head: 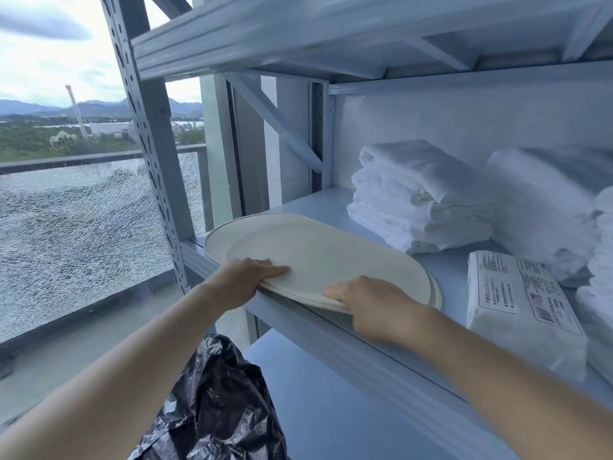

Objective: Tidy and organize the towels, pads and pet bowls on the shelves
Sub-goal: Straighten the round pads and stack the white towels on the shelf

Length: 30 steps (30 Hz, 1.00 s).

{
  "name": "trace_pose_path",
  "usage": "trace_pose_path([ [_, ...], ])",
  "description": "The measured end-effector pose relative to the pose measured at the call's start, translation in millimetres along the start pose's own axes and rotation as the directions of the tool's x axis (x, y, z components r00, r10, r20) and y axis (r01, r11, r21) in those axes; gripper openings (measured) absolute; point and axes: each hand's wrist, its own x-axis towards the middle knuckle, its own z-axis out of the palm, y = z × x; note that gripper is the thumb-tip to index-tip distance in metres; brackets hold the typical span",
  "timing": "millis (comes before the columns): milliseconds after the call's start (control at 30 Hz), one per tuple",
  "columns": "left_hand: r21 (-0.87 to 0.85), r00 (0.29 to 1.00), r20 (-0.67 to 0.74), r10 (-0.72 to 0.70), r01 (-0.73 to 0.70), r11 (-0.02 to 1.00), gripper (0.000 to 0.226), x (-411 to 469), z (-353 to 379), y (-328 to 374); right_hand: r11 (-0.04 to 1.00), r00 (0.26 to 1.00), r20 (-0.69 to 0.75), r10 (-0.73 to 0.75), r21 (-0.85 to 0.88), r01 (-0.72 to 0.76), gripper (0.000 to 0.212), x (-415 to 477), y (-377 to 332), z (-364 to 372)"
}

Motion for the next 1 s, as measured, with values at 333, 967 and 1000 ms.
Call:
trace_pose_path([
  [333,0.023,0.997,0.065,-0.039,0.037,0.999,0.084,-7,-5,11,0.99,1.0,0.0,-0.022,0.14,0.022,0.05,-3,9,12],
  [967,-0.227,0.991,0.129,0.03,0.0,0.974,0.048,5,10,59,0.959,1.0,0.017,0.015,0.281,-0.019,0.074,-9,24,15],
  [1000,-0.168,0.99,0.141,0.014,0.01,0.986,0.048,7,13,62,0.961,0.999,0.031,0.013,0.276,-0.021,0.073,-8,25,16],
])
